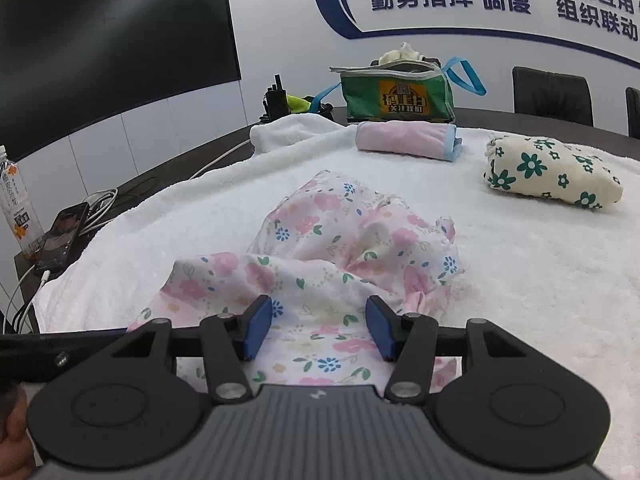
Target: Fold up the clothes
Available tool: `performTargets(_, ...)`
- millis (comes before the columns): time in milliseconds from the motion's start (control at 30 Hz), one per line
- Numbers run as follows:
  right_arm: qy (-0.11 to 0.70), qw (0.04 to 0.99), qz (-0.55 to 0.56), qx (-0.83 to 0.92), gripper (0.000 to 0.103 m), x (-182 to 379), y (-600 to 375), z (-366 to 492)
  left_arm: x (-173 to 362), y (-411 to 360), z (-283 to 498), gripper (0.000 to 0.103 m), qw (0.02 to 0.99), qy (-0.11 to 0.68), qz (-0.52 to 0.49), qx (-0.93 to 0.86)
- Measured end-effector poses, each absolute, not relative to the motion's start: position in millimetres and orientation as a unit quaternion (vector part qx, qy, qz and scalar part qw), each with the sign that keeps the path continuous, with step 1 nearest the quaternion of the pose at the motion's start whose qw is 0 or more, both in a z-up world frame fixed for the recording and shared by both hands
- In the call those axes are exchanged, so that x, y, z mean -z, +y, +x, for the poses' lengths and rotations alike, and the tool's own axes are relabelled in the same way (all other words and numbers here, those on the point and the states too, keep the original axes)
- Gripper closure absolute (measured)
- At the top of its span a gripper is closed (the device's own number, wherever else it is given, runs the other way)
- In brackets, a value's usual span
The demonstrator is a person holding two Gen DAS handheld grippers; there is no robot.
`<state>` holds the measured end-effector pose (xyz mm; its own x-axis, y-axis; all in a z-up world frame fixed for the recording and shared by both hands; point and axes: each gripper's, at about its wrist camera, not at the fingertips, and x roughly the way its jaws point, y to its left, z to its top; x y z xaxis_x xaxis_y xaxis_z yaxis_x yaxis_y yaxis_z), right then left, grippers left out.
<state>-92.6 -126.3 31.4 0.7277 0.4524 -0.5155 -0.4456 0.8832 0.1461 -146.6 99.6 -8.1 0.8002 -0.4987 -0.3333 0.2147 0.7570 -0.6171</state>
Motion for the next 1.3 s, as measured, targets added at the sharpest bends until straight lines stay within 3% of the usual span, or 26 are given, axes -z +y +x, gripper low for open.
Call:
performTargets(33, 0.276, 0.93, 0.009, -0.243, 0.049, -32, -128, -93, 9, 101, -145, 0.056, 0.901, 0.248, -0.299, 0.194)
performTargets(67, 0.272, 0.931, 0.015, -0.244, 0.049, -34, -130, -94, 10, 104, -145, 0.075, 0.897, 0.247, -0.311, 0.193)
performTargets(100, 0.268, 0.931, 0.02, -0.246, 0.049, -36, -132, -94, 10, 106, -144, 0.082, 0.893, 0.246, -0.322, 0.194)
performTargets(267, 0.227, 0.936, 0.009, -0.269, 0.049, -49, -131, -101, 13, 112, -140, 0.091, 0.87, 0.234, -0.373, 0.22)
performTargets(400, 0.205, 0.934, -0.018, -0.292, 0.05, -56, -118, -104, 26, 118, -130, 0.092, 0.844, 0.255, -0.418, 0.222)
performTargets(533, 0.232, 0.92, -0.039, -0.313, 0.071, -51, -100, -91, 42, 128, -121, 0.092, 0.819, 0.276, -0.455, 0.215)
performTargets(667, 0.27, 0.911, -0.054, -0.306, 0.071, -38, -86, -75, 41, 127, -117, 0.092, 0.824, 0.284, -0.443, 0.209)
performTargets(800, 0.291, 0.91, -0.065, -0.289, 0.071, -28, -77, -66, 39, 124, -115, 0.093, 0.831, 0.29, -0.429, 0.202)
performTargets(900, 0.288, 0.909, -0.067, -0.292, 0.071, -29, -79, -70, 34, 128, -116, 0.087, 0.831, 0.293, -0.423, 0.21)
performTargets(967, 0.275, 0.912, -0.06, -0.299, 0.069, -35, -87, -76, 29, 131, -121, 0.069, 0.834, 0.285, -0.418, 0.219)
performTargets(1067, 0.244, 0.918, -0.045, -0.309, 0.059, -50, -105, -91, 20, 130, -134, 0.06, 0.848, 0.271, -0.395, 0.226)
performTargets(1167, 0.229, 0.932, -0.026, -0.279, 0.05, -60, -131, -102, 6, 127, -142, 0.06, 0.872, 0.248, -0.361, 0.218)
performTargets(1300, 0.239, 0.942, 0.016, -0.234, 0.049, -61, -164, -106, -13, 114, -144, 0.058, 0.909, 0.201, -0.312, 0.19)
